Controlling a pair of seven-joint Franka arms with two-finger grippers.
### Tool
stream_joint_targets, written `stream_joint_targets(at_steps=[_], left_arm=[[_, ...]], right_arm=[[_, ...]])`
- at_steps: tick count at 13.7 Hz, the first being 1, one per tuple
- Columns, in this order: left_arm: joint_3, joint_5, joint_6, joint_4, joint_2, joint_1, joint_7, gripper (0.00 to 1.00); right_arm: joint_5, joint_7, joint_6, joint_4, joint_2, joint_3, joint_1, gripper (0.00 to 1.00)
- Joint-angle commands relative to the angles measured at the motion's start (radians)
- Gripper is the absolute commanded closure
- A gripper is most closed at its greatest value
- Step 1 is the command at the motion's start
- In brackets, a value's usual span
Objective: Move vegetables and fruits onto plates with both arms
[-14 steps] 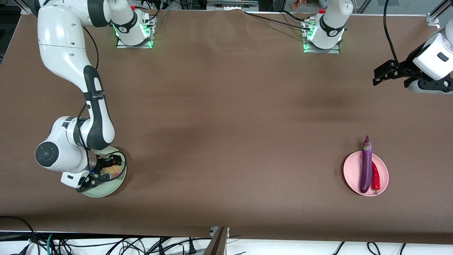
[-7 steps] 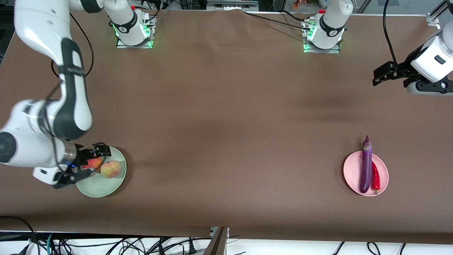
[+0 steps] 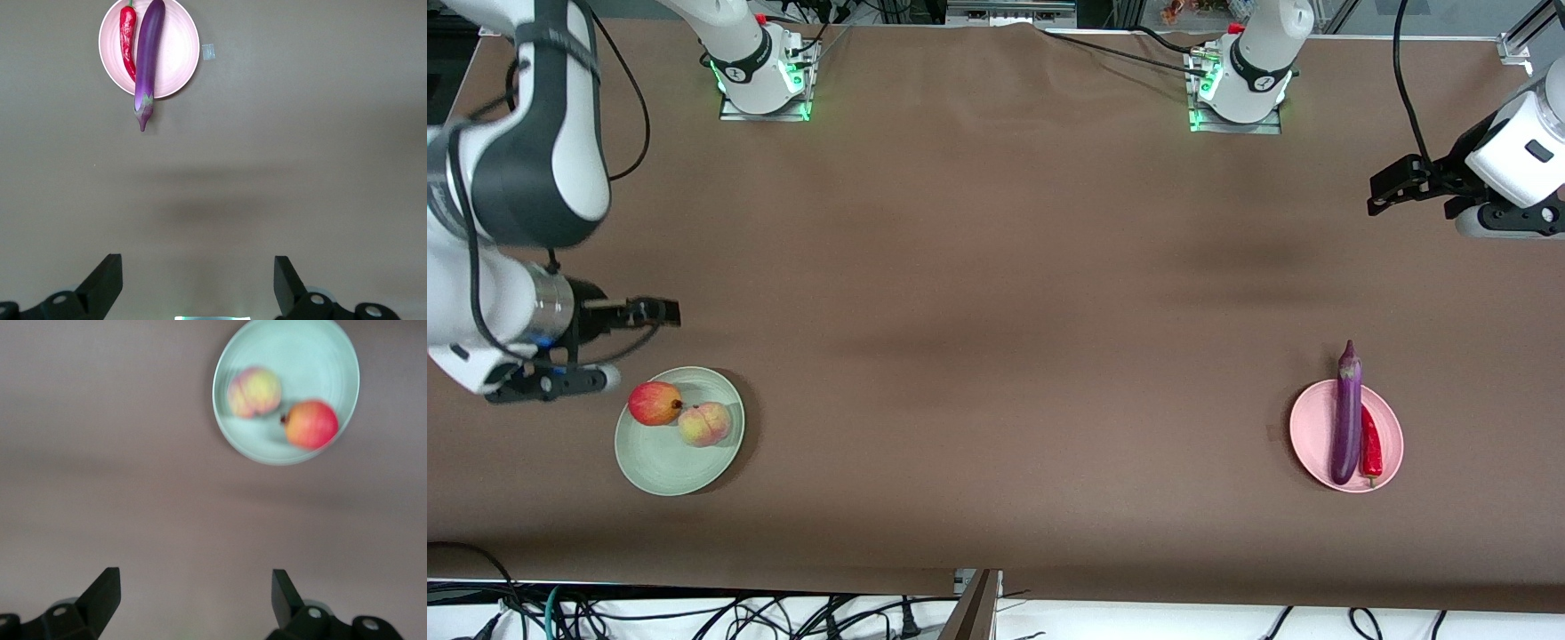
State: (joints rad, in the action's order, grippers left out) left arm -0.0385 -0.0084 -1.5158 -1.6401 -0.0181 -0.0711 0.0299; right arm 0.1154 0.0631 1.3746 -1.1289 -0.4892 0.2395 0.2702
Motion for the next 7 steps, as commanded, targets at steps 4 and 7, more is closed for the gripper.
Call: stream_joint_targets(at_steps=[4,7], left_arm=[[0.0,0.019,0.009,-0.007,-0.011,0.005,-0.019,0.0],[0.0,0.019,0.009,-0.006,-0.01,0.005,-0.016,0.0]], right_arm=[[-0.034,-0.017,0.041,-0.405,0.363,-0.112,-0.118,0.0],[-0.144,-0.017,0.056,-0.4,0.437,-0.118,-0.146,0.0]])
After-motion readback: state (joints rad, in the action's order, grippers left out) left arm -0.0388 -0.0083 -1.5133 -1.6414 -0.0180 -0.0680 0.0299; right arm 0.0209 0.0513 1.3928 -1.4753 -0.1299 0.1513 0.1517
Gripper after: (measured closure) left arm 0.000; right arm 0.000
